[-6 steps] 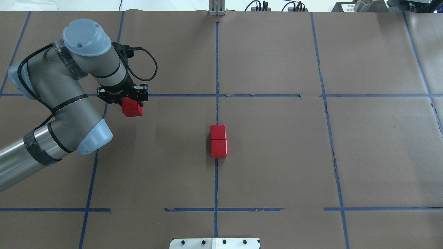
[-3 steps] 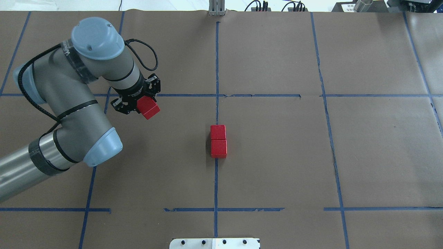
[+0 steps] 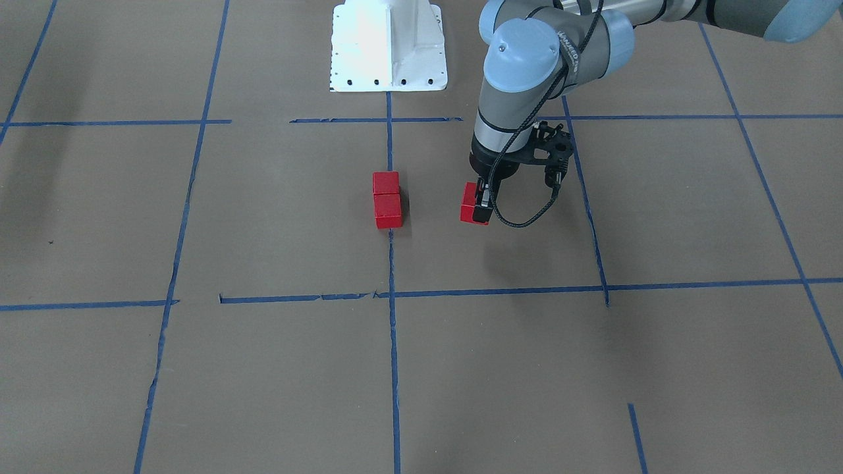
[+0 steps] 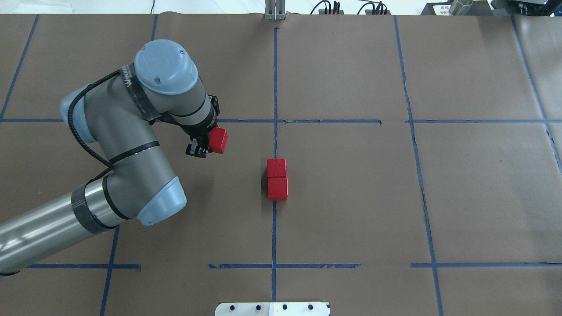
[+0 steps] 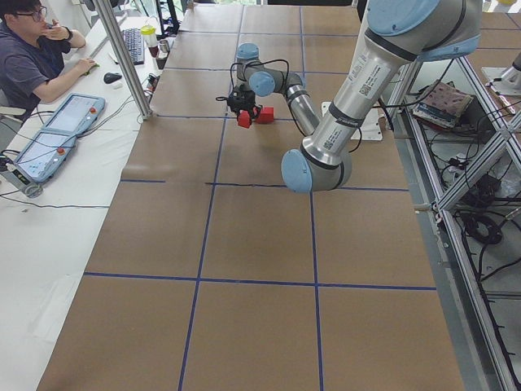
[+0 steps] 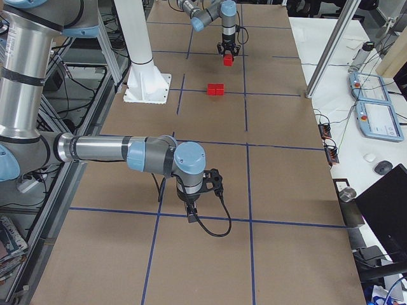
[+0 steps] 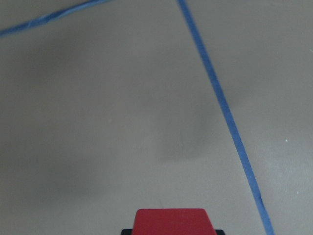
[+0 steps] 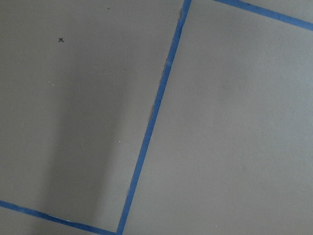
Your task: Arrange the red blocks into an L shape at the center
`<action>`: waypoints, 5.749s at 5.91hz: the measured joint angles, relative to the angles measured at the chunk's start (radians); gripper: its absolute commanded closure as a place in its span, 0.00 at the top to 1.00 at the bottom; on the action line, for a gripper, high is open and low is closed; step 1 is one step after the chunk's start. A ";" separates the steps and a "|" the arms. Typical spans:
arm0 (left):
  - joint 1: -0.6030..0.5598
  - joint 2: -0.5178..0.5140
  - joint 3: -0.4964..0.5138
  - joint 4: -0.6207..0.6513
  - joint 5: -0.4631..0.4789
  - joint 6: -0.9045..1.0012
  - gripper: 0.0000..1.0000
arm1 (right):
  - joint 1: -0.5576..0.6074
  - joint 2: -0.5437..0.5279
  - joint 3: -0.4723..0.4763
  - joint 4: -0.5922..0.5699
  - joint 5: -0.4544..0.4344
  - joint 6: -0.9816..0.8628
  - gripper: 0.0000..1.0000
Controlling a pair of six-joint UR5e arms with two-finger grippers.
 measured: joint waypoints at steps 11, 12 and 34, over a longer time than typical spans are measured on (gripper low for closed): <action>0.114 -0.117 0.241 -0.140 0.001 -0.286 0.22 | 0.000 -0.004 -0.001 0.000 -0.002 -0.001 1.00; 0.123 -0.115 0.241 -0.141 0.001 -0.285 0.22 | 0.000 -0.004 -0.001 0.000 -0.002 -0.001 1.00; 0.007 0.001 -0.039 -0.005 -0.147 0.215 1.00 | 0.001 -0.008 0.000 0.000 -0.001 0.000 1.00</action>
